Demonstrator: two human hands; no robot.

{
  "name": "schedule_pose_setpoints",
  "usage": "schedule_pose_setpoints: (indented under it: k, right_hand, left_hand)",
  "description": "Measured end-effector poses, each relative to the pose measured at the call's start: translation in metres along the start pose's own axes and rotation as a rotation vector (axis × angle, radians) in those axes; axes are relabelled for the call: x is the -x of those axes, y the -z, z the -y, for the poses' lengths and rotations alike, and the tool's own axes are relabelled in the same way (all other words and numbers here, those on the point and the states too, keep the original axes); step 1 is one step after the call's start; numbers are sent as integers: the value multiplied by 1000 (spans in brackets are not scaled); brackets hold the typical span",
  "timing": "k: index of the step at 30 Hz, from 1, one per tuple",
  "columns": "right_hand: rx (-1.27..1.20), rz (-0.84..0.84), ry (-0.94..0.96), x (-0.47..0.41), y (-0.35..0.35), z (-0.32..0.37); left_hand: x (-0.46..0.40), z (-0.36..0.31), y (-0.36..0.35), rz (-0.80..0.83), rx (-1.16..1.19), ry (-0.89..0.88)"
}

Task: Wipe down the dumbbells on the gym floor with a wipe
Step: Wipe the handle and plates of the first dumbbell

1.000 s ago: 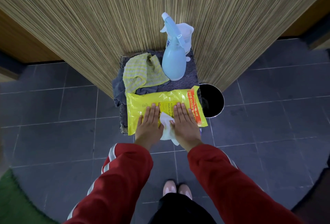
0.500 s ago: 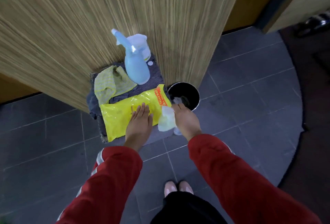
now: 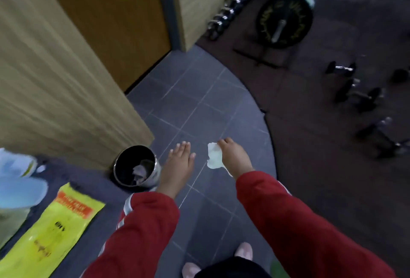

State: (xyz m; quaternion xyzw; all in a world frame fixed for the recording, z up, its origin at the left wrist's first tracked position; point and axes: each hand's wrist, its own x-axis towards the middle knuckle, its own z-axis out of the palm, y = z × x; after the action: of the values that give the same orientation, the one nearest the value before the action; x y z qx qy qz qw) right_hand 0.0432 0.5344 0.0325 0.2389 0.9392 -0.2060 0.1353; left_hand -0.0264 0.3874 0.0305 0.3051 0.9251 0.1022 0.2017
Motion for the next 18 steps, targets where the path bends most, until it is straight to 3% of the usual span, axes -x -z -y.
schedule_pose_setpoints:
  k: [12,18]
  right_hand:
    - [-180,-181,-555,63,107,-287]
    - [-288,-251,-805,82,141,-390]
  left_hand:
    - [-105,-305,-55,138,-134,-532]
    - [-157,-431,-81,199,-227,-772]
